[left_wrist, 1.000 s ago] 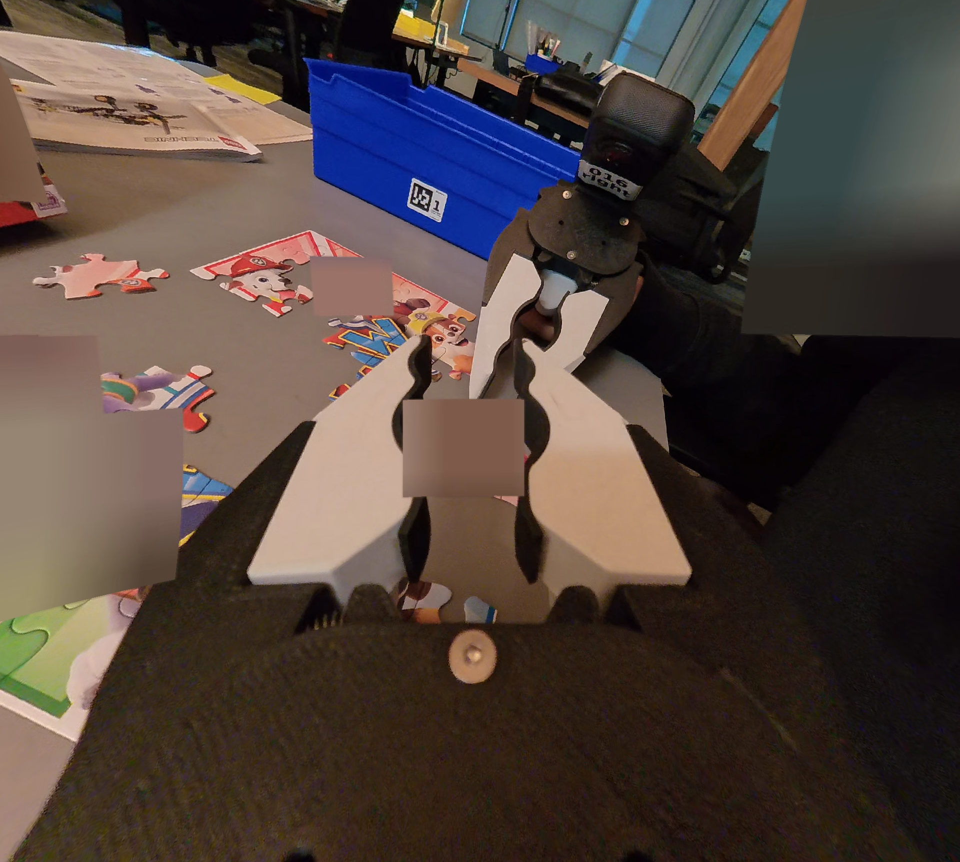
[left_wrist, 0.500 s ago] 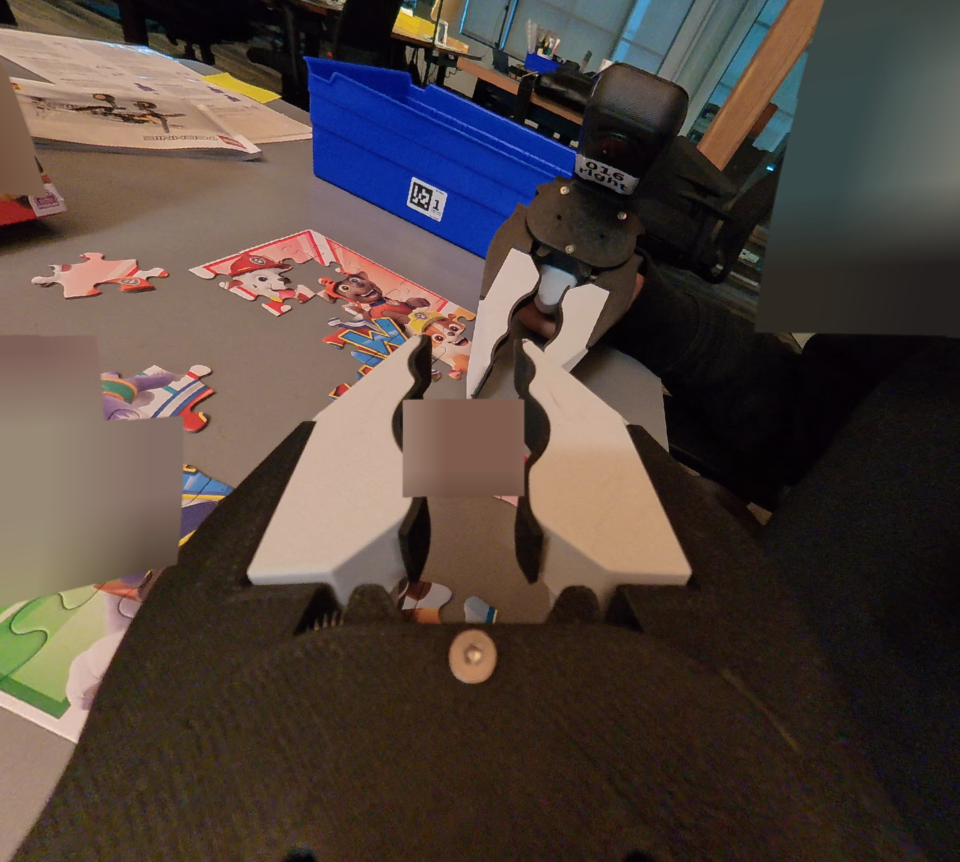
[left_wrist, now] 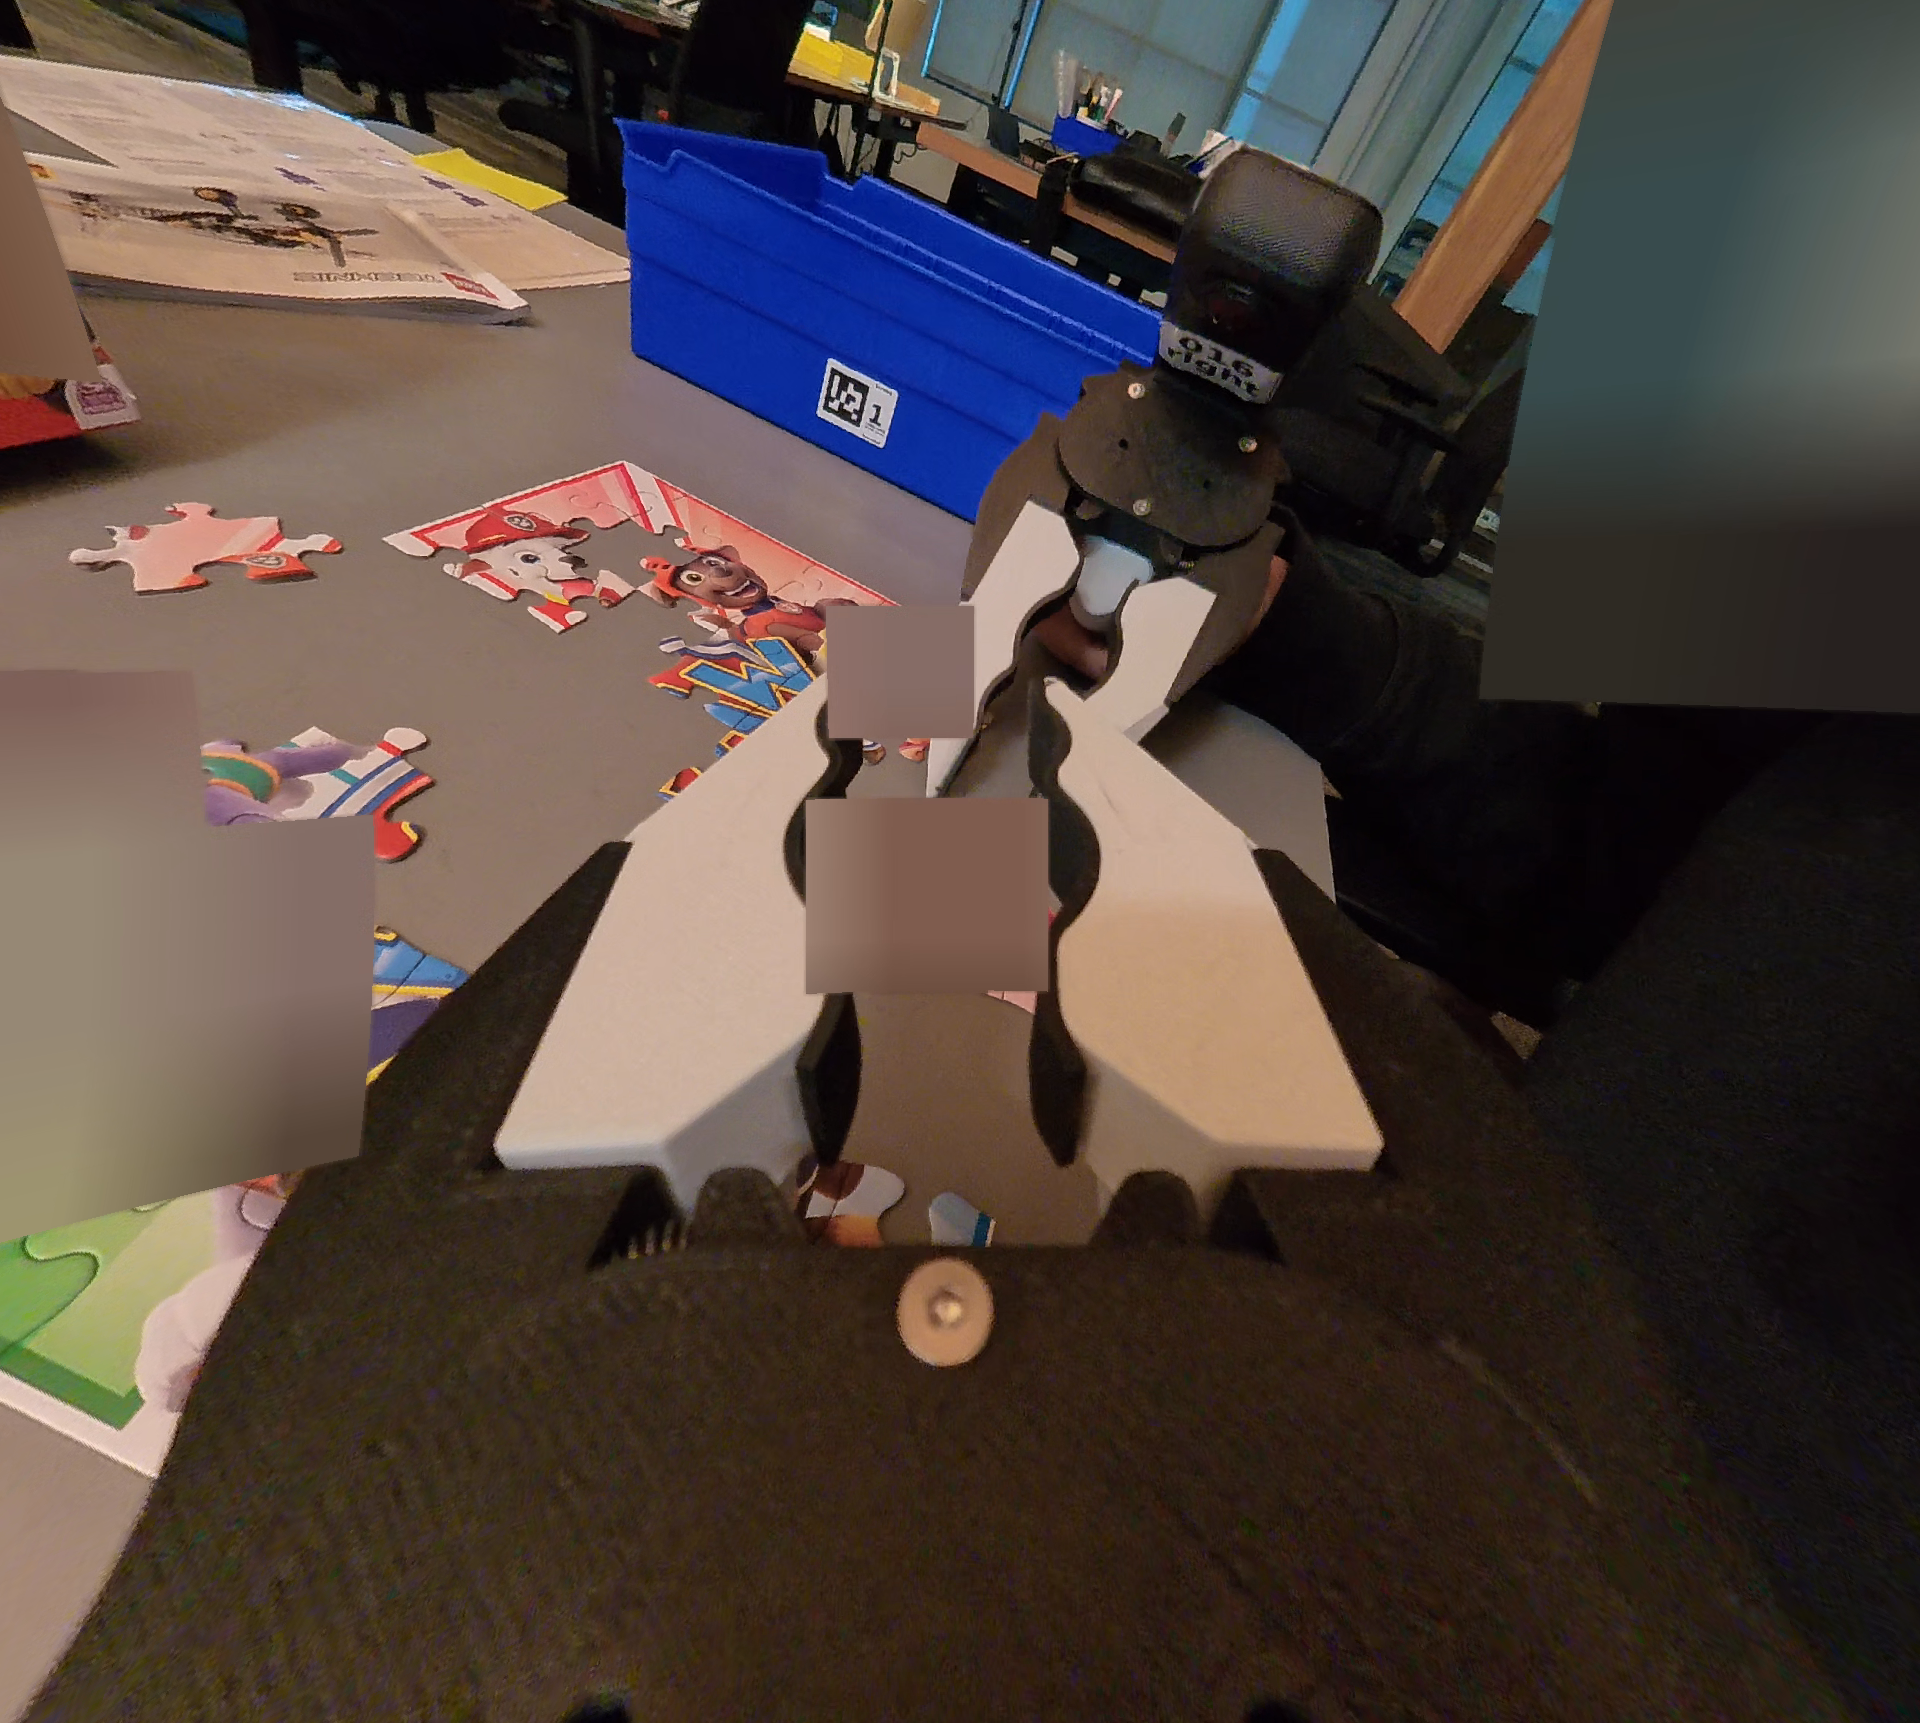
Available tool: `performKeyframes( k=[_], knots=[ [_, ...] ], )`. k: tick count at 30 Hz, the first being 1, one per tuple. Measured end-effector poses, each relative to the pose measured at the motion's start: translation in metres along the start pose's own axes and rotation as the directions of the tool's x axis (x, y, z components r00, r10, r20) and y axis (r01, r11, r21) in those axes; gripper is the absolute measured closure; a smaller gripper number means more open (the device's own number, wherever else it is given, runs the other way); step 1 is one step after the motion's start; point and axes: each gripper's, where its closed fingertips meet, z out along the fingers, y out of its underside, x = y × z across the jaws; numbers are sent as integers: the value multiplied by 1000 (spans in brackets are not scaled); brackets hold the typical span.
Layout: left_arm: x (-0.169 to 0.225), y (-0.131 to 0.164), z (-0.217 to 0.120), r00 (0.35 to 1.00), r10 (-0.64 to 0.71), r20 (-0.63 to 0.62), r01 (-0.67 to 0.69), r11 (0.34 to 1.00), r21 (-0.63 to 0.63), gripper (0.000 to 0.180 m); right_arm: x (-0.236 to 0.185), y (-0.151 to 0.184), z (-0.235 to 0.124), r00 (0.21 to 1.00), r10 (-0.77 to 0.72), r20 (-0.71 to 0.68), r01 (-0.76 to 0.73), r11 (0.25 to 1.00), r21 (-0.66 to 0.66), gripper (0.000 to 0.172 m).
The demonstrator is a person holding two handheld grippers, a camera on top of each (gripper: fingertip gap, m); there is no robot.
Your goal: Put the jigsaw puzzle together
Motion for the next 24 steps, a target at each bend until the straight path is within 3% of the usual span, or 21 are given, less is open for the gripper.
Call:
performKeyframes(
  k=[13,24],
  knots=[
    [0,0,0,1000,-5,-1,5,1000,-1,152,-7,-1,6,1000,-16,18,16,1000,-17,150],
    [-1,0,0,1000,-9,-1,9,1000,-2,152,-11,-3,9,999,-31,25,31,999,-18,166]
  ],
)
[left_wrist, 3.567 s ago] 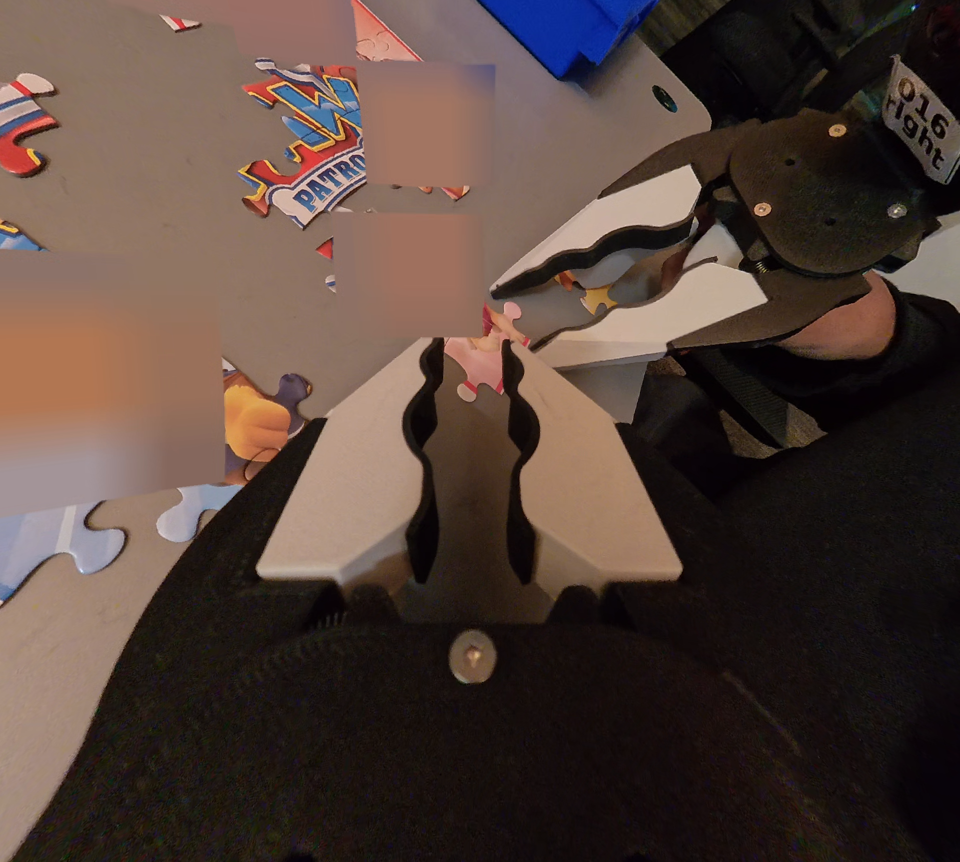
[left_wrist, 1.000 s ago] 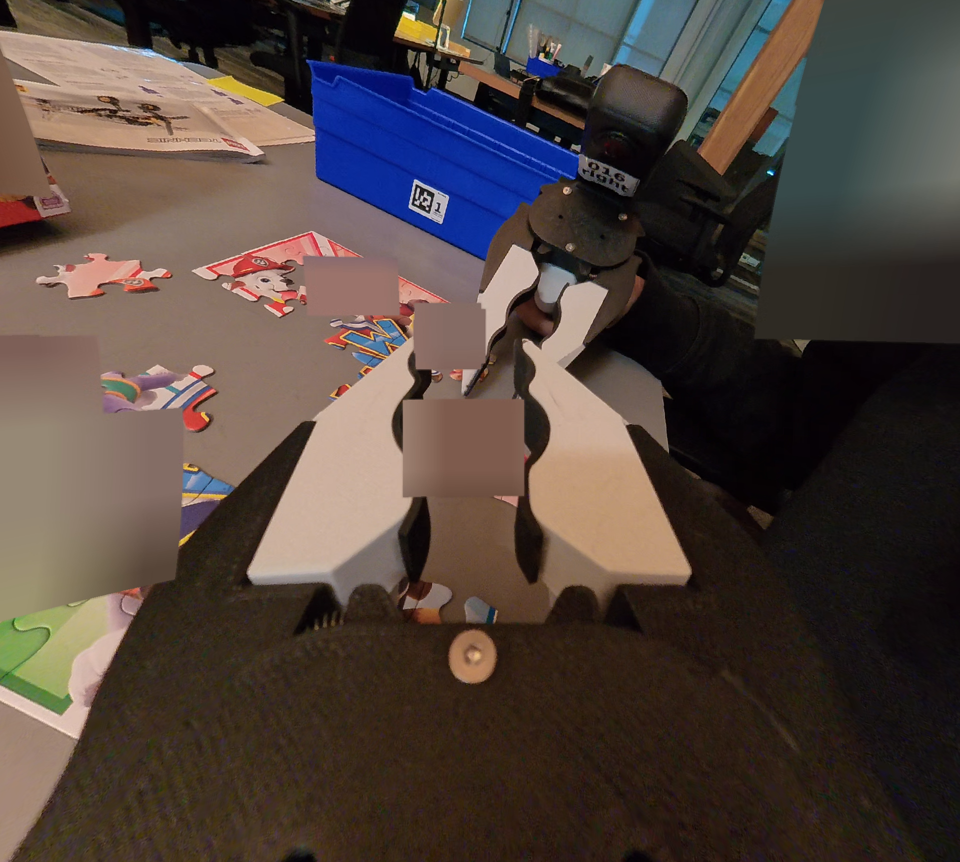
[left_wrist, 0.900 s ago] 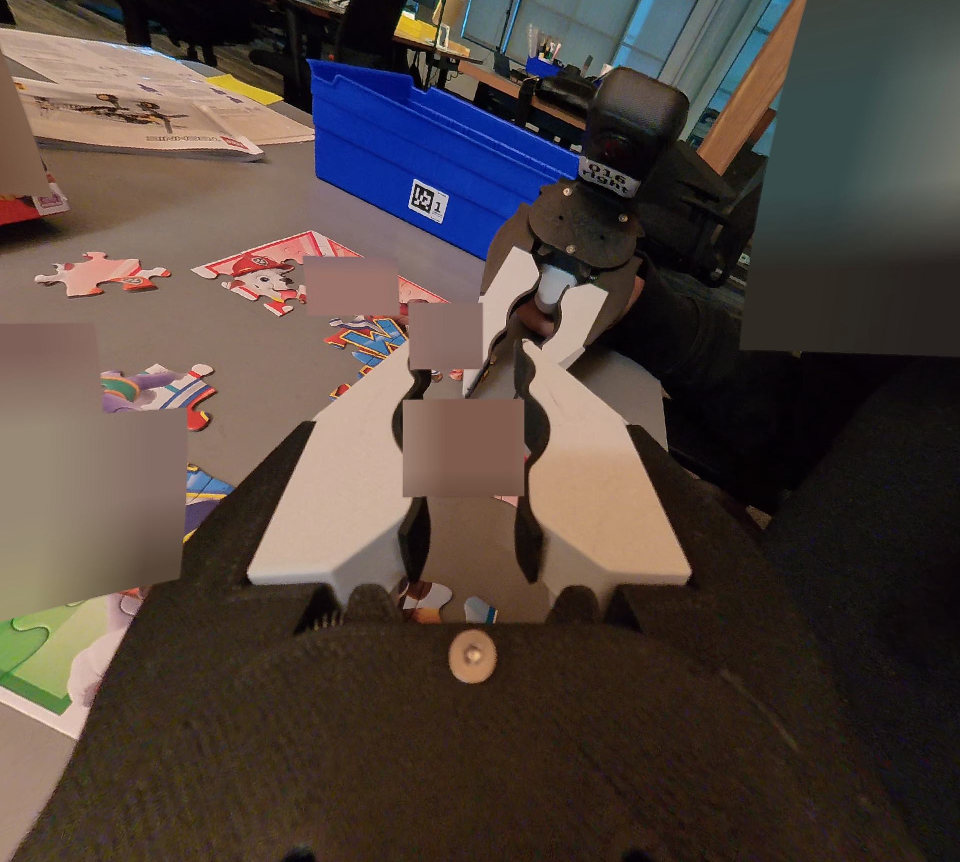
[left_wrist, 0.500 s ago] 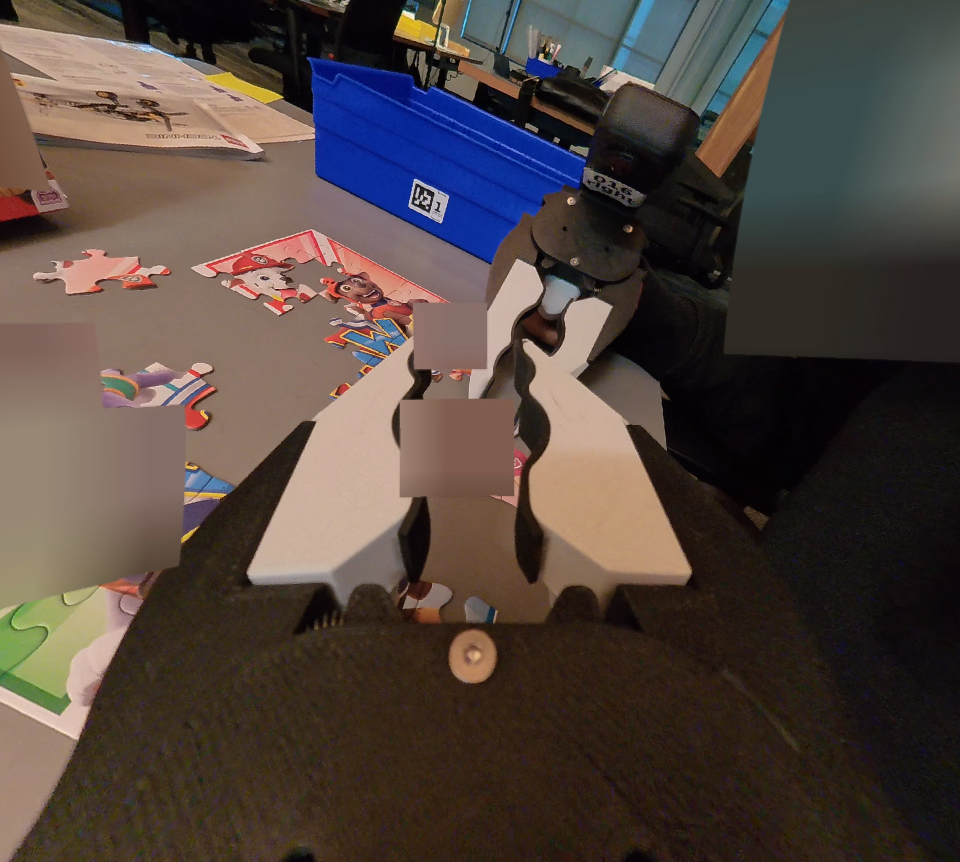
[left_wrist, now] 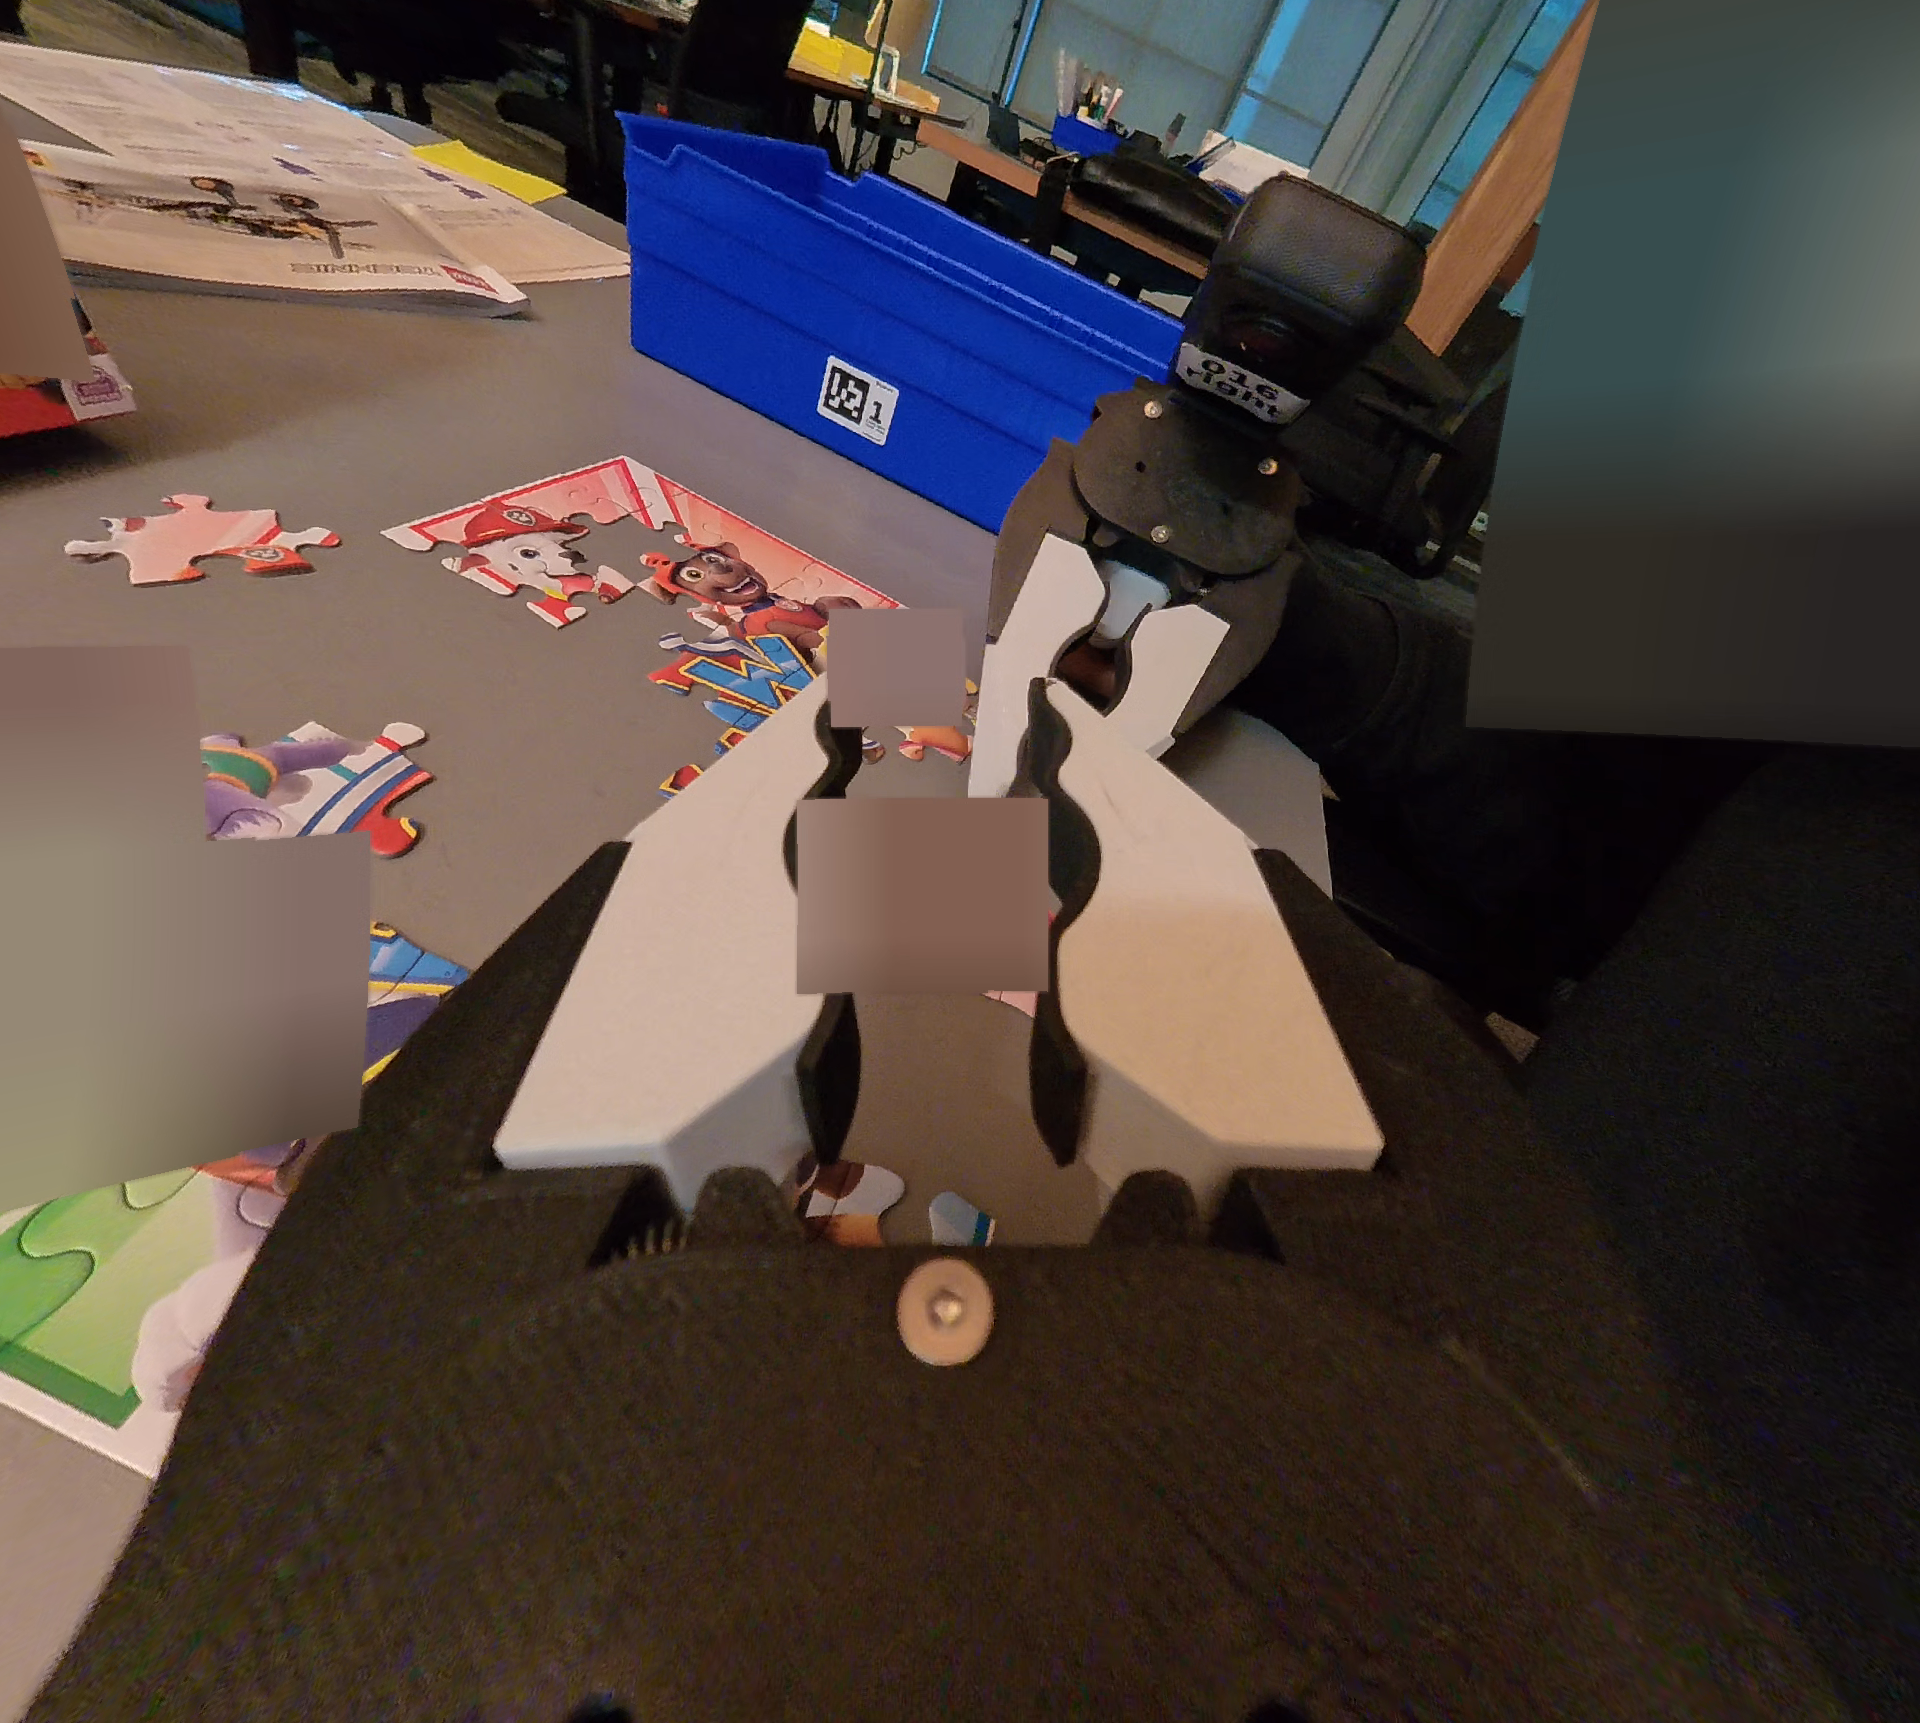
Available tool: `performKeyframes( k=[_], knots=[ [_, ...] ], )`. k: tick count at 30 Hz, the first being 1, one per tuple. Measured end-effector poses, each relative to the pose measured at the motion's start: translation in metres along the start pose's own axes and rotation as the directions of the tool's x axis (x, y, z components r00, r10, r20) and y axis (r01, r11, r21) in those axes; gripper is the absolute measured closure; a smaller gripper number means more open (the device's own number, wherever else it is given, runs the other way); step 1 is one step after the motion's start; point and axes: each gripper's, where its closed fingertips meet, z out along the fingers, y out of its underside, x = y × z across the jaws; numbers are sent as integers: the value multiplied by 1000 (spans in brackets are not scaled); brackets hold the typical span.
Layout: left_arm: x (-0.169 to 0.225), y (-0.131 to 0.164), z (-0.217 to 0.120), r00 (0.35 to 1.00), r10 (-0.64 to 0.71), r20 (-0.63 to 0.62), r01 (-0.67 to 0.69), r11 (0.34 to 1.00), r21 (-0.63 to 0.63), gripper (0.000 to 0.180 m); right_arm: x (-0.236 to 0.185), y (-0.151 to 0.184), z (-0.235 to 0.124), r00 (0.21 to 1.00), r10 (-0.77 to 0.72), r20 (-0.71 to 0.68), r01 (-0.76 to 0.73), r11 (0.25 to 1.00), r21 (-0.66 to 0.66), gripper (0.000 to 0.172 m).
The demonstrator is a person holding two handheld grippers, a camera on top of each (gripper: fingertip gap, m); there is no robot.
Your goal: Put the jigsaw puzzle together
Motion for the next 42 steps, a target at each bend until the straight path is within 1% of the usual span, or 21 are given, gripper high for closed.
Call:
performKeyframes(
  k=[11,13,20,22,25,27,28,29,30,31,32,34,36,38,40,42],
  knots=[
    [0,0,0,1000,0,-1,0,1000,1,151,-3,-1,1,999,-32,-5,32,999,3,167],
    [0,0,0,1000,0,-1,0,1000,1,151,-3,-3,0,999,-45,-8,45,999,13,172],
    [0,0,0,1000,-2,-1,2,1000,2,151,-1,-3,-1,998,-55,-26,55,998,18,172],
    [0,-1,0,1000,-2,-1,2,1000,3,151,2,-4,-2,998,-47,-39,48,998,27,167],
    [-1,-1,-1,1000,-3,3,3,1000,3,151,6,-7,-5,999,-13,-40,15,999,52,156],
    [-5,-1,-2,999,-26,30,26,1000,-9,151,10,-9,-7,999,7,-48,-4,998,69,152],
    [-7,0,-2,997,-60,37,61,998,-30,151,13,-9,-9,998,16,-57,-12,997,77,150],
    [-4,1,-2,996,-88,19,89,994,-68,150,15,-10,-10,998,25,-62,-20,996,87,149],
    [-2,5,-2,995,-100,4,100,988,-118,150,16,-11,-11,997,36,-61,-30,995,98,149],
    [-5,10,-3,995,-97,18,98,979,-177,150,17,-12,-12,998,46,-53,-40,993,107,149],
    [-9,18,-3,996,-74,41,82,965,-249,150,16,-13,-12,998,52,-42,-47,993,112,149],
    [-19,35,-5,996,23,83,10,923,-384,153,14,-13,-11,998,50,-32,-47,993,107,150],
    [-26,49,-5,990,106,90,-49,873,-485,156,13,-11,-10,999,41,-28,-39,995,93,152],
    [-24,55,-2,988,149,50,-98,835,-542,159,11,-10,-9,999,35,-22,-33,996,82,154],
    [-18,61,1,984,180,-19,-157,799,-581,158,9,-9,-8,999,31,-17,-30,997,75,155],
    [-16,71,3,975,206,-86,-214,752,-624,152,8,-8,-8,999,29,-13,-28,997,72,155]
  ],
)
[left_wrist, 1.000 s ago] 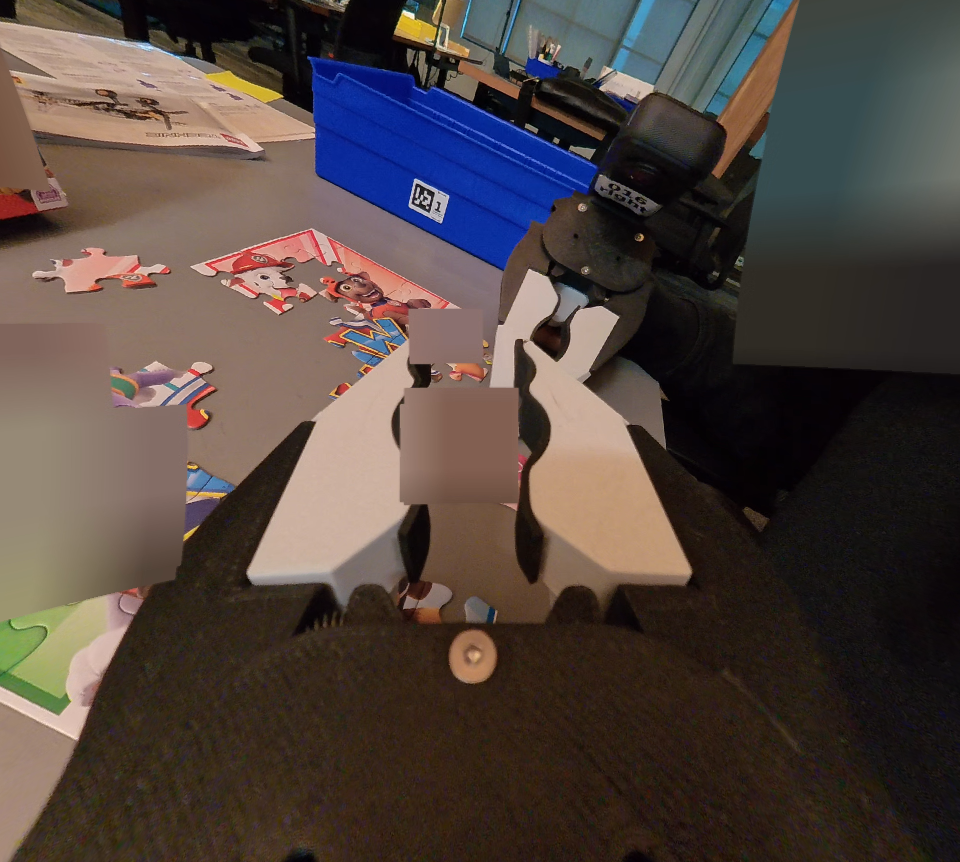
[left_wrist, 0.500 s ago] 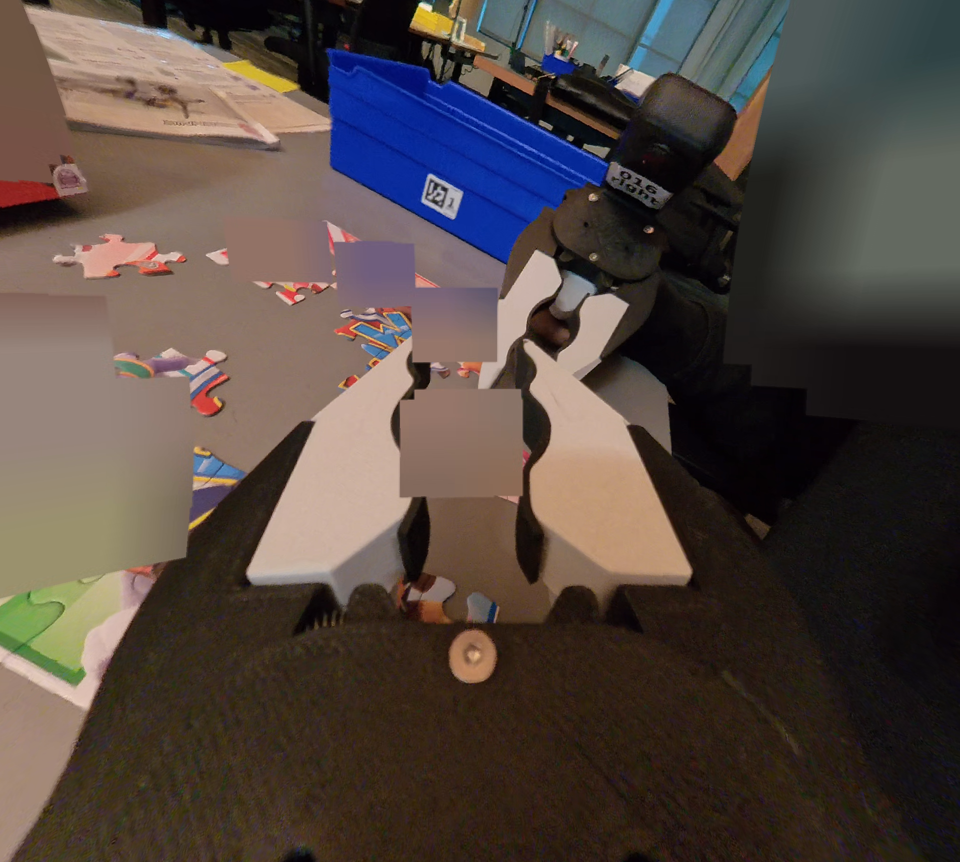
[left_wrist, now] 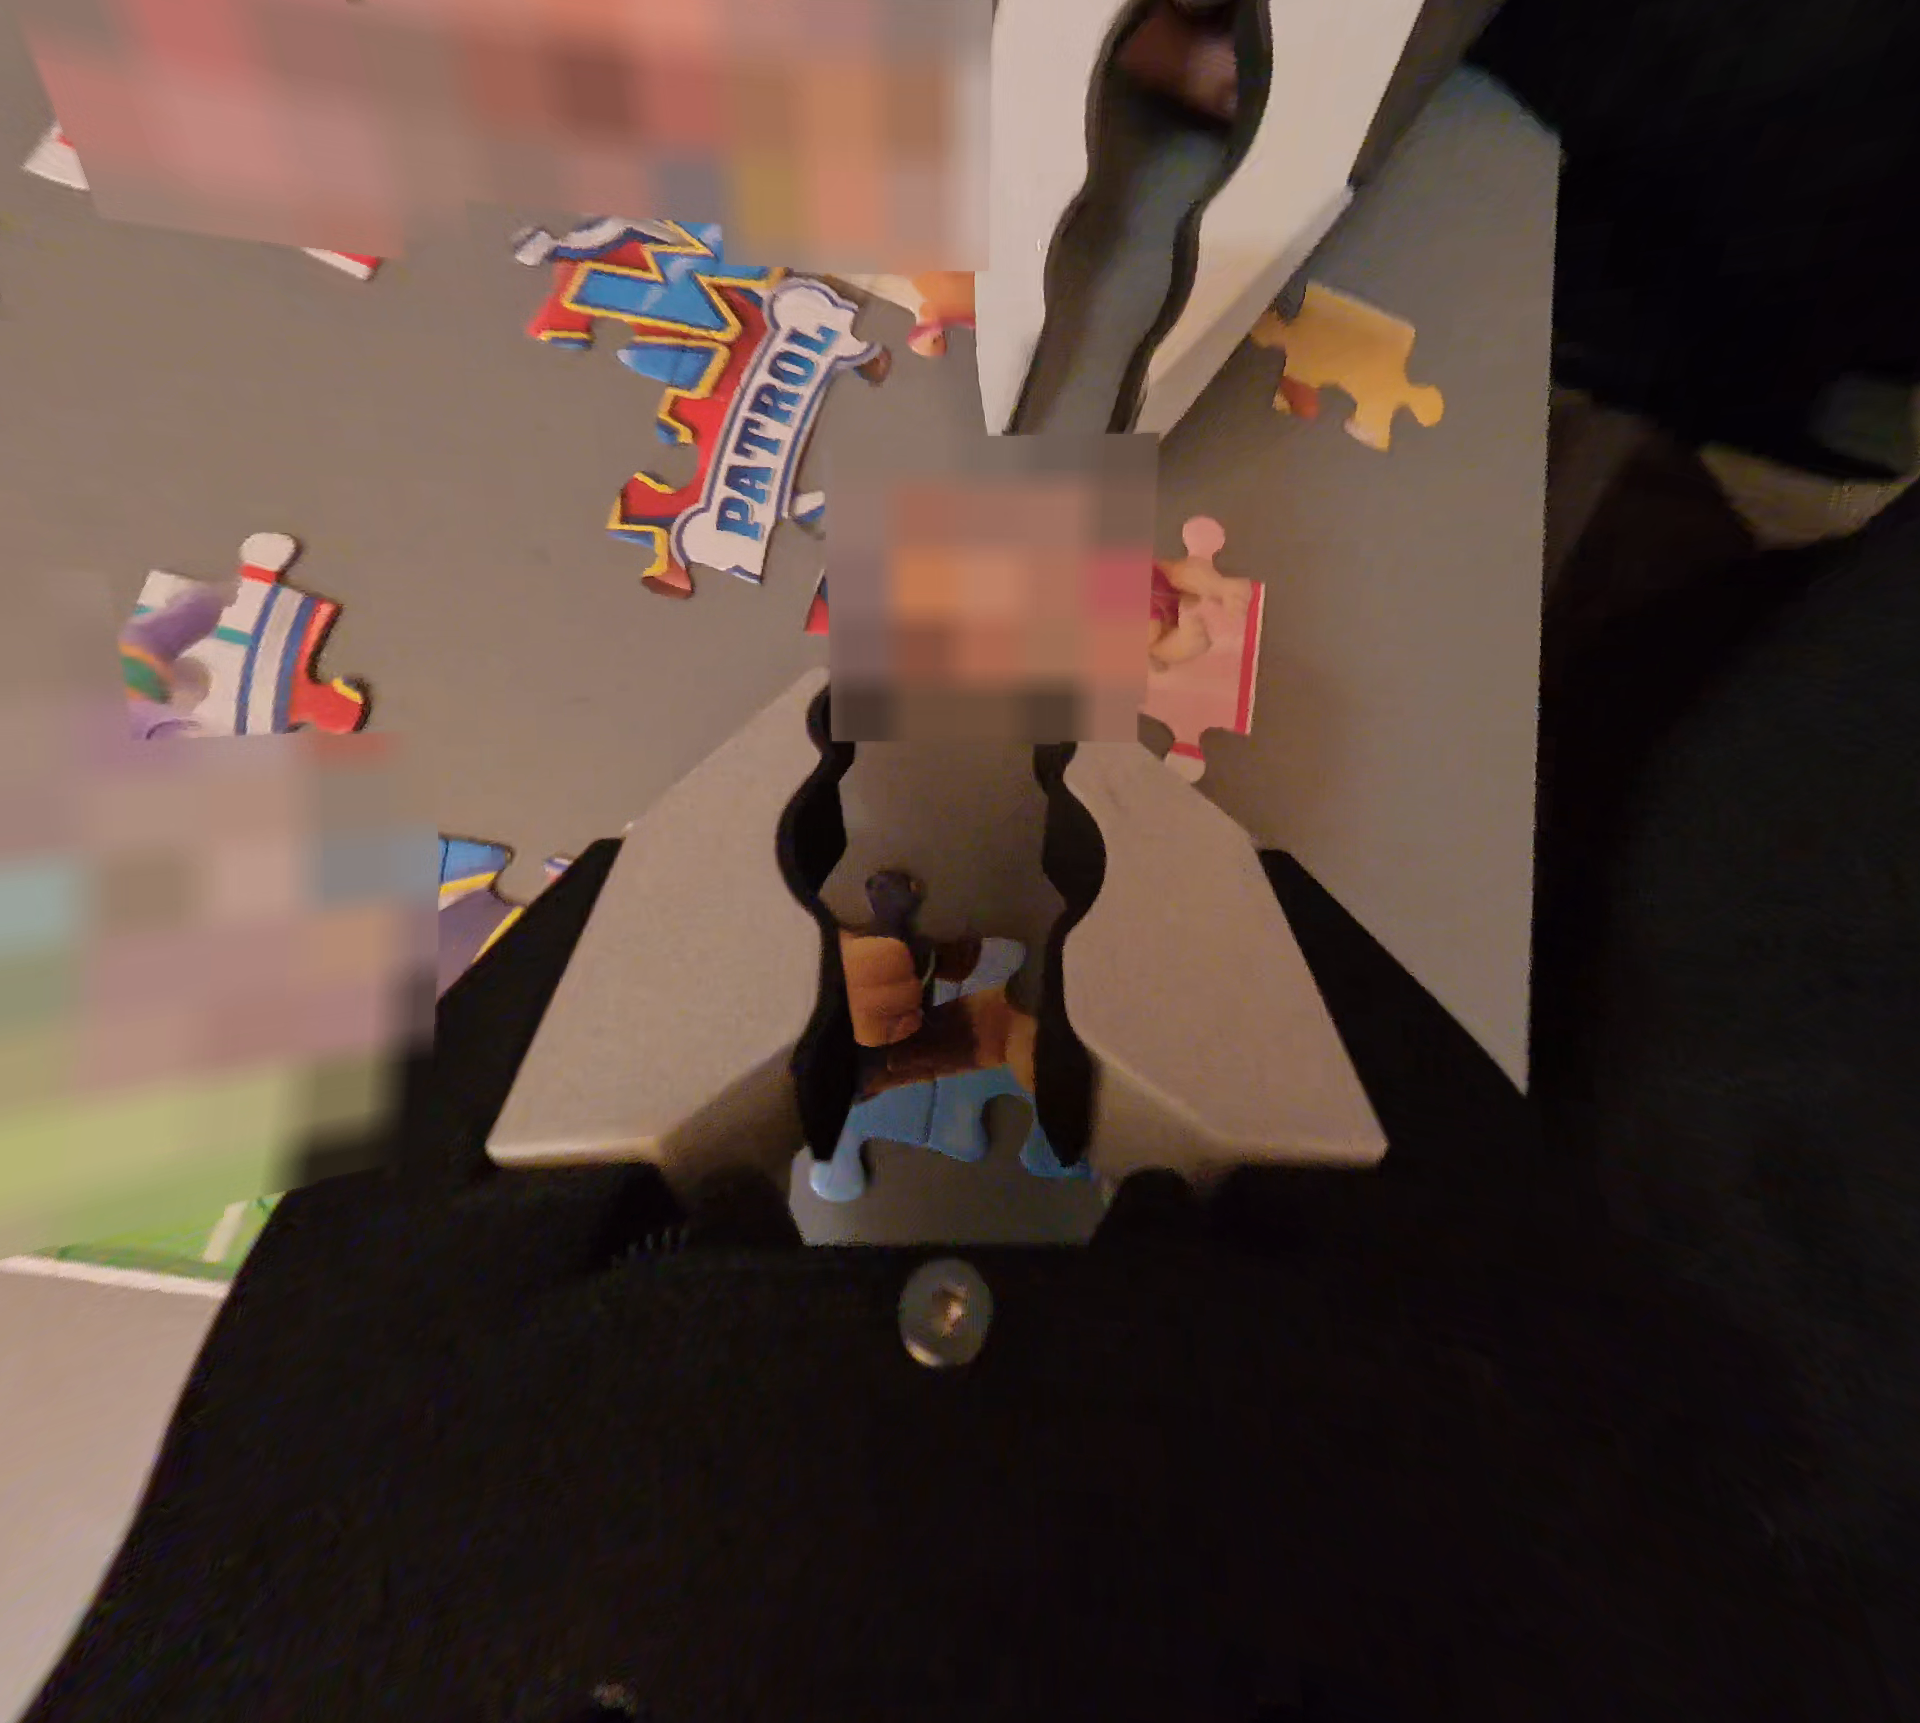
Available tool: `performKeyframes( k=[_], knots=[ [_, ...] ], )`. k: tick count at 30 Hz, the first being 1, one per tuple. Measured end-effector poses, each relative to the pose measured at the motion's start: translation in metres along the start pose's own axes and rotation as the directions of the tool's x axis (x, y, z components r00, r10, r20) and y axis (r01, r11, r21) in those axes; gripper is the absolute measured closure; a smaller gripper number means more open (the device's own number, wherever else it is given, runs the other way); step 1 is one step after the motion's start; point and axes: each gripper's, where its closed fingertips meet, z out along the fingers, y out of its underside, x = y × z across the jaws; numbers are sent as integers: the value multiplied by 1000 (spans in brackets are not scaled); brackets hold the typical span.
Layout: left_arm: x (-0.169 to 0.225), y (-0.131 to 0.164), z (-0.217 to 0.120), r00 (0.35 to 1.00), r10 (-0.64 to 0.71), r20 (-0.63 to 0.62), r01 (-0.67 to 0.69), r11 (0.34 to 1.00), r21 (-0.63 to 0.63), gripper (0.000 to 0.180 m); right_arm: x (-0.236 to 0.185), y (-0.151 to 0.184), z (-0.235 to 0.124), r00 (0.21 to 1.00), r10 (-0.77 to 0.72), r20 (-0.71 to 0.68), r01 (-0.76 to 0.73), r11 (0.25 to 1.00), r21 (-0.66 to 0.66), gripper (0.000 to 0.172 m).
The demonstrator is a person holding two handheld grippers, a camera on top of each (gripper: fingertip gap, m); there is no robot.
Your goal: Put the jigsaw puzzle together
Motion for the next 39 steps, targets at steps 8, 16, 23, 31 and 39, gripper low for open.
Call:
performKeyframes(
  k=[8,16,23,31,39],
  knots=[
    [-13,9,10,999,43,-12,-44,997,-68,156,-3,0,-1,1000,-8,6,8,1000,2,155],
    [-17,7,12,997,67,-39,-69,995,-73,167,-5,1,0,1000,-15,11,15,1000,-5,155],
    [-11,3,18,993,86,-82,-91,994,-60,173,-5,1,0,1000,-15,14,15,1000,-3,156],
    [-7,1,19,989,117,-95,-123,991,-52,180,-5,0,-2,1000,-16,10,16,1000,9,156],
    [-8,0,20,989,114,-91,-119,992,-50,177,-3,-2,-5,1000,-3,8,2,1000,31,156]
  ],
)
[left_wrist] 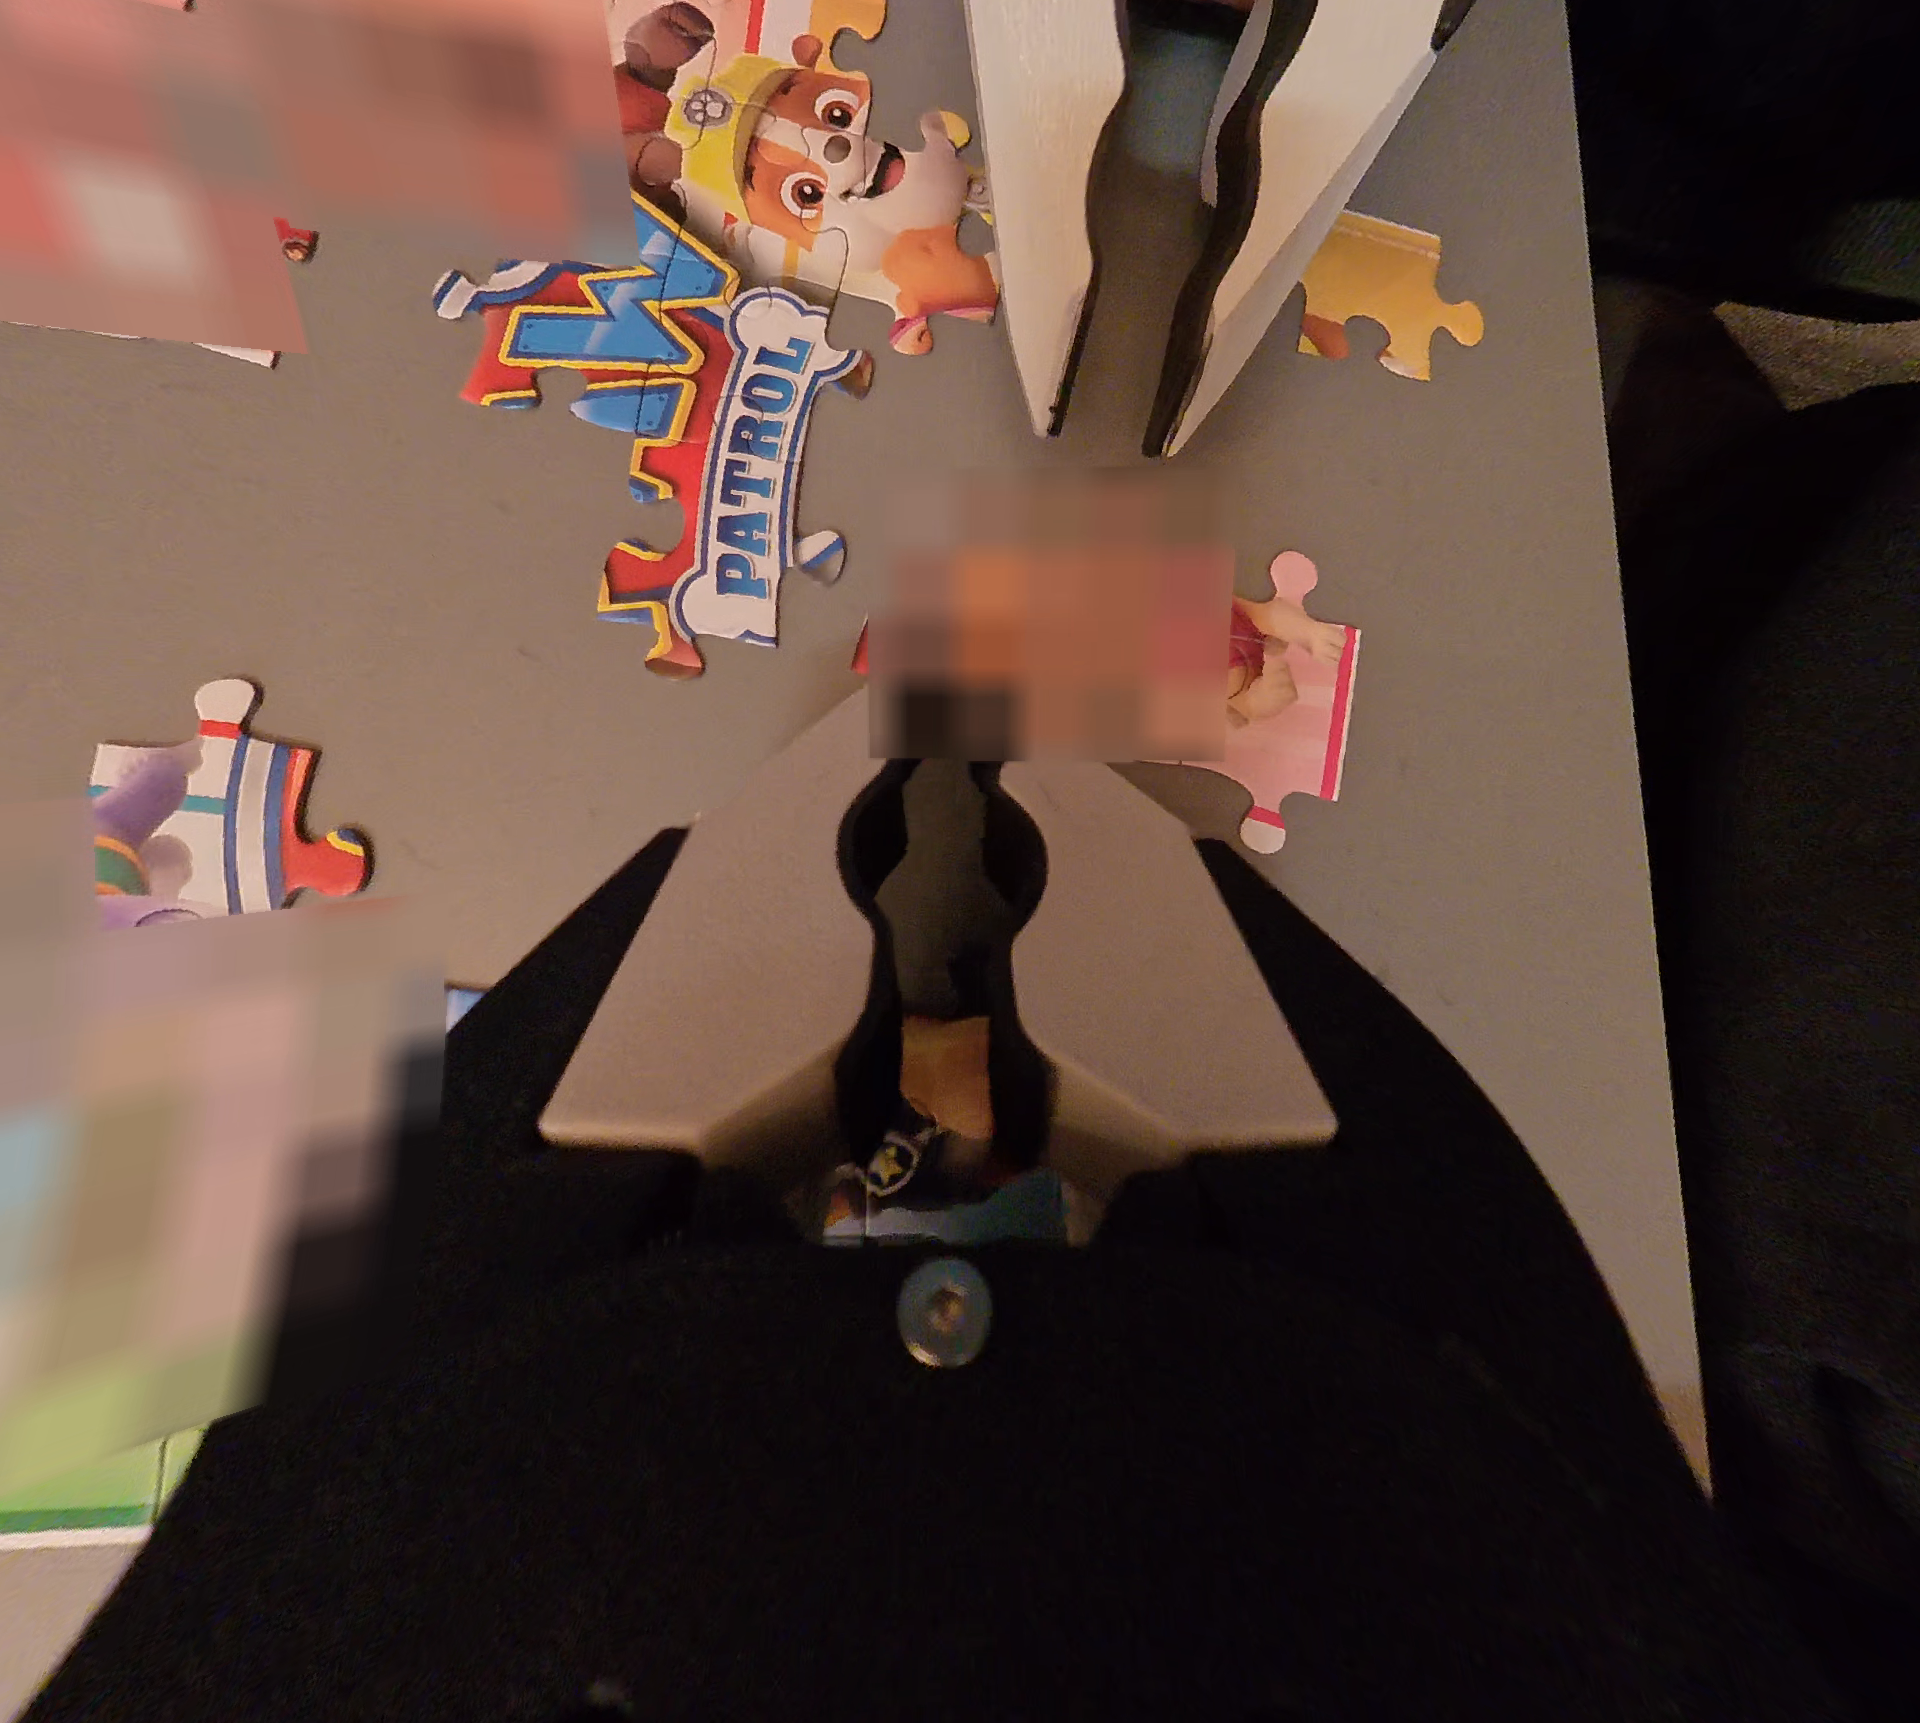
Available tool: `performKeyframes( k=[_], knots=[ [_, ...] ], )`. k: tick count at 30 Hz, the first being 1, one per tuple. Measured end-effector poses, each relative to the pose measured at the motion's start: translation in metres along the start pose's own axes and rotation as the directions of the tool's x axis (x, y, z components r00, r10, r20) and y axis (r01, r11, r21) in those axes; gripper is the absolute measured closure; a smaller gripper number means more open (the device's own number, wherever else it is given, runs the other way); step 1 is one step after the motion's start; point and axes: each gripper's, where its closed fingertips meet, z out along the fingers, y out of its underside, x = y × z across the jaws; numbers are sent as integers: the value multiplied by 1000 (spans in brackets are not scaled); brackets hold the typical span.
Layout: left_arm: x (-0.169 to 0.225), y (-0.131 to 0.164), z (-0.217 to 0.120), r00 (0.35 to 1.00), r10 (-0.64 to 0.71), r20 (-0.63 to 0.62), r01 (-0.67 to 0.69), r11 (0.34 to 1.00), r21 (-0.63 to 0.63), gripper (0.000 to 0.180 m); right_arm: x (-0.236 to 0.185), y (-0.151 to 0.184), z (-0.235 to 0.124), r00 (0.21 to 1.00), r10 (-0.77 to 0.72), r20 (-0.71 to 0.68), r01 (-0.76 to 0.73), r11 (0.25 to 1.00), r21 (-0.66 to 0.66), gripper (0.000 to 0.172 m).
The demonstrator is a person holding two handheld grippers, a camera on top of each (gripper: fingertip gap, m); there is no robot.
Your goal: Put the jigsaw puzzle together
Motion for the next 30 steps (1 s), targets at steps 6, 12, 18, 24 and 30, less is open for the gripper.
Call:
performKeyframes(
  k=[6,12,18,24,30],
  knots=[
    [-2,2,-1,1000,-14,1,14,1000,-5,166,0,1,1,1000,-3,0,3,1000,-7,156],
    [7,3,2,999,5,-48,-6,1000,-24,178,0,1,1,1000,-3,0,3,1000,-8,156],
    [9,3,2,999,13,-50,-14,1000,-21,179,0,0,0,1000,-2,-1,2,1000,-2,155],
    [10,3,2,999,14,-43,-15,1000,-20,179,2,1,-2,1000,4,-6,-4,1000,2,155],
    [10,1,0,999,17,-44,-17,1000,-14,179,2,1,-1,1000,4,-8,-4,1000,-2,155]
  ],
)
